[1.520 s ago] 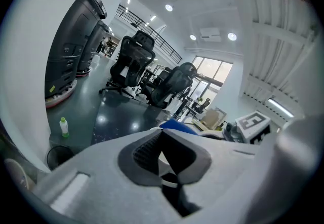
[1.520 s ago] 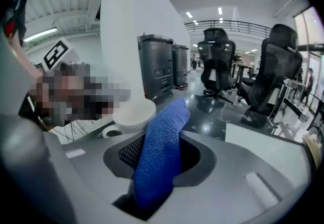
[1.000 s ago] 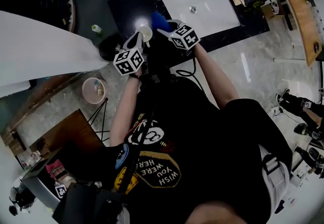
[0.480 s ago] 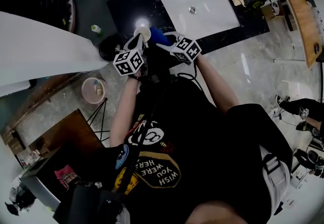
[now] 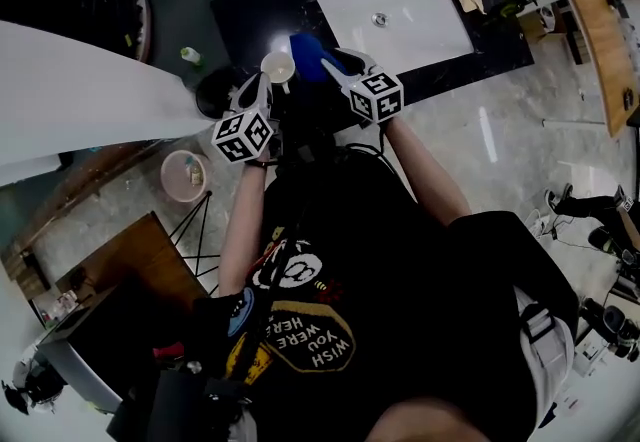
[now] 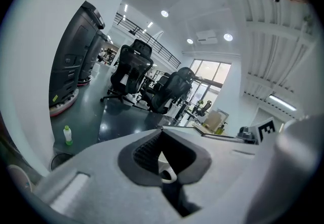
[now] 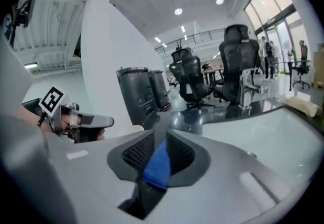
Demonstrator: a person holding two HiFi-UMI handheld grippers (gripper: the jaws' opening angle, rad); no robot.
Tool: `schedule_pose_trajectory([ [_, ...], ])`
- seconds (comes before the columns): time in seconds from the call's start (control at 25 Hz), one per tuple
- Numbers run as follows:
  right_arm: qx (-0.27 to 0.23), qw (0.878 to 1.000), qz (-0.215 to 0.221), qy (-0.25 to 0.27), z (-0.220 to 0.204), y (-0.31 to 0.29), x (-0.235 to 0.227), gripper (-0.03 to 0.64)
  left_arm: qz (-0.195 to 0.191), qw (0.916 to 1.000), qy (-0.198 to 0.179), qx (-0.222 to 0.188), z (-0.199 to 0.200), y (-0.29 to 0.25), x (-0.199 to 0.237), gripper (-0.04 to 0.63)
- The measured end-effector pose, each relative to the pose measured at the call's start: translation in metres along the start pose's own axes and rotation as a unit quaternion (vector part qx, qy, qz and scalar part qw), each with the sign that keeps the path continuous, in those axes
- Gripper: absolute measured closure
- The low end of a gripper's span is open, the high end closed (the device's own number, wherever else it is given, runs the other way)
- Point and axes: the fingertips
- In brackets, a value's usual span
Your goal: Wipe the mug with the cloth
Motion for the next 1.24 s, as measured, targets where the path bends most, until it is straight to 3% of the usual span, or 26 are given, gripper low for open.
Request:
schedule_pose_trajectory([
  [0.04, -0.019, 1.000, -0.016, 0.003, 0.008, 0.011, -0.003, 0.583, 0.004, 0.9999, -0.009, -0.007, 0.004, 0.005, -0.002, 0.592],
  [0.08, -0.028, 0.999, -0.032, 0.008, 0.013, 0.020, -0.005, 0.614, 0.009, 0.9997, -0.020, -0.013, 0.008, 0.010, -0.005, 0.592],
  [0.32, -0.023, 0.997, -0.062, 0.048, 0.024, 0.031, 0.014, 0.615, 0.026, 0.9912, -0.129, -0.017, 0.019, 0.033, -0.032, 0.592],
  [0.4, -0.024, 0.997, -0.062, 0.047, 0.025, 0.031, 0.020, 0.615, 0.024, 0.9890, -0.145, -0.011, 0.017, 0.034, -0.038, 0.592],
  [1.08, -0.039, 0.997, -0.051, 0.041, 0.031, 0.037, 0.044, 0.615, 0.013, 0.9866, -0.163, -0.001, 0.017, 0.042, -0.045, 0.591],
  [1.24, -0.039, 0.997, -0.047, 0.044, 0.032, 0.037, 0.050, 0.615, 0.015, 0.9882, -0.152, 0.000, 0.016, 0.045, -0.041, 0.591],
])
Point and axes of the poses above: the fingertips, and each gripper's own axes: y backward along the fingers, x to its left, z out of its top, and after that the axes turned 8 degrees about x, right-handed
